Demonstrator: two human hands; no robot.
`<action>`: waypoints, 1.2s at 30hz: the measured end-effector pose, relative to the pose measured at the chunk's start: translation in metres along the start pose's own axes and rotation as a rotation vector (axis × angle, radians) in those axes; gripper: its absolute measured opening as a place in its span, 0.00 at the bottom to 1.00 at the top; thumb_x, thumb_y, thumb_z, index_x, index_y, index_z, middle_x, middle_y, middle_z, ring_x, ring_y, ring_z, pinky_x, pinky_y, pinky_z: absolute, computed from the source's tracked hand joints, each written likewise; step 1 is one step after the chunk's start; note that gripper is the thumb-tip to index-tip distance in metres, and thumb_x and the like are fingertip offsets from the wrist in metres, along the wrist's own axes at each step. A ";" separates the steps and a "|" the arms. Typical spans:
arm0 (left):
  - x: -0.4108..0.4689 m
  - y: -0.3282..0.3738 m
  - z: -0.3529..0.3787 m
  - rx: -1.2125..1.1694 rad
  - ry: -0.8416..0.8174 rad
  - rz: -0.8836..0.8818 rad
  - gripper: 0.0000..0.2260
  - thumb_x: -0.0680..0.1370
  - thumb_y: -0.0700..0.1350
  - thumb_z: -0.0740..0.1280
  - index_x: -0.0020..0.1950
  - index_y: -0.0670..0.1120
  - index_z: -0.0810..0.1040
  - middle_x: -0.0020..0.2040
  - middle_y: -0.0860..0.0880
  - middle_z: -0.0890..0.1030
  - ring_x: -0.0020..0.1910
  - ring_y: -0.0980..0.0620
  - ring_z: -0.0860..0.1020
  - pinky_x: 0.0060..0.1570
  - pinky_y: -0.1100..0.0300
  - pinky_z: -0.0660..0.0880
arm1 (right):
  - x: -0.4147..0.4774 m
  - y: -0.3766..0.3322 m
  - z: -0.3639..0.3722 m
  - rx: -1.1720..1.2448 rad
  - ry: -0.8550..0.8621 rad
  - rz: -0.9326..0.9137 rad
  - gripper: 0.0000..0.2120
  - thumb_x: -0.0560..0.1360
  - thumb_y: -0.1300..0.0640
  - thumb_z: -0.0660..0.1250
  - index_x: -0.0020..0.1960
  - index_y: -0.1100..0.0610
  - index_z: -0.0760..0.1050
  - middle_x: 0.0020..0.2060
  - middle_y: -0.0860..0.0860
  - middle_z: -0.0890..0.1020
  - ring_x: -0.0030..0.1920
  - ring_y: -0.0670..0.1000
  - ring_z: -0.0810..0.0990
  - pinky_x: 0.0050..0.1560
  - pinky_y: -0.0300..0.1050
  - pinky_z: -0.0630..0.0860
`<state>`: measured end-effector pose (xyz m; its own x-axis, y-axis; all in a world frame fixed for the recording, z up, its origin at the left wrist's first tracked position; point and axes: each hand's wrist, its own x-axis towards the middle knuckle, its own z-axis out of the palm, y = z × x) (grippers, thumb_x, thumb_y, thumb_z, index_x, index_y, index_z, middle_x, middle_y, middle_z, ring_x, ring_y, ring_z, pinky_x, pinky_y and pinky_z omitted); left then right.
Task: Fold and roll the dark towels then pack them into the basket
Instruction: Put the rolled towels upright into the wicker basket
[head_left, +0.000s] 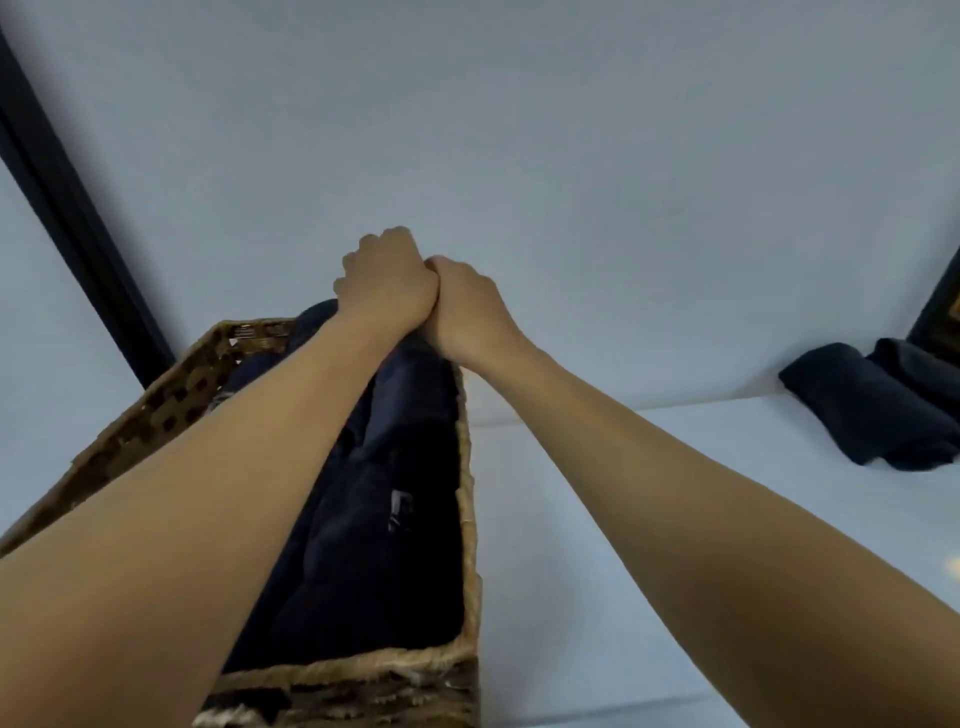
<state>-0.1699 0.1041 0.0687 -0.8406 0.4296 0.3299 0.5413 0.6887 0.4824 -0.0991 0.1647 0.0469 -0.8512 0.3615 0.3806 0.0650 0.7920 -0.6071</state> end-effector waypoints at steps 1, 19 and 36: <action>-0.002 0.024 0.009 -0.091 -0.019 0.045 0.19 0.81 0.43 0.59 0.71 0.40 0.67 0.70 0.40 0.70 0.68 0.41 0.70 0.65 0.53 0.68 | -0.003 0.014 -0.018 0.008 0.045 0.024 0.12 0.77 0.62 0.59 0.60 0.59 0.73 0.55 0.55 0.80 0.53 0.55 0.78 0.46 0.44 0.72; -0.103 0.317 0.329 -0.767 -0.833 -0.069 0.17 0.82 0.48 0.55 0.66 0.42 0.71 0.59 0.42 0.78 0.56 0.42 0.77 0.58 0.45 0.76 | -0.129 0.387 -0.214 -0.560 0.167 0.751 0.11 0.79 0.57 0.61 0.61 0.56 0.72 0.54 0.58 0.79 0.53 0.60 0.78 0.48 0.53 0.75; -0.045 0.249 0.229 -0.693 -0.608 -0.054 0.21 0.77 0.50 0.59 0.69 0.45 0.69 0.58 0.45 0.77 0.54 0.45 0.77 0.47 0.54 0.76 | -0.064 0.284 -0.184 0.177 0.197 0.687 0.19 0.76 0.54 0.63 0.64 0.60 0.67 0.47 0.55 0.79 0.49 0.55 0.80 0.43 0.45 0.75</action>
<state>-0.0015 0.3900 -0.0118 -0.6249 0.7749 -0.0955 0.2268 0.2972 0.9275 0.0698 0.4569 -0.0211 -0.5385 0.8425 -0.0176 0.4501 0.2699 -0.8512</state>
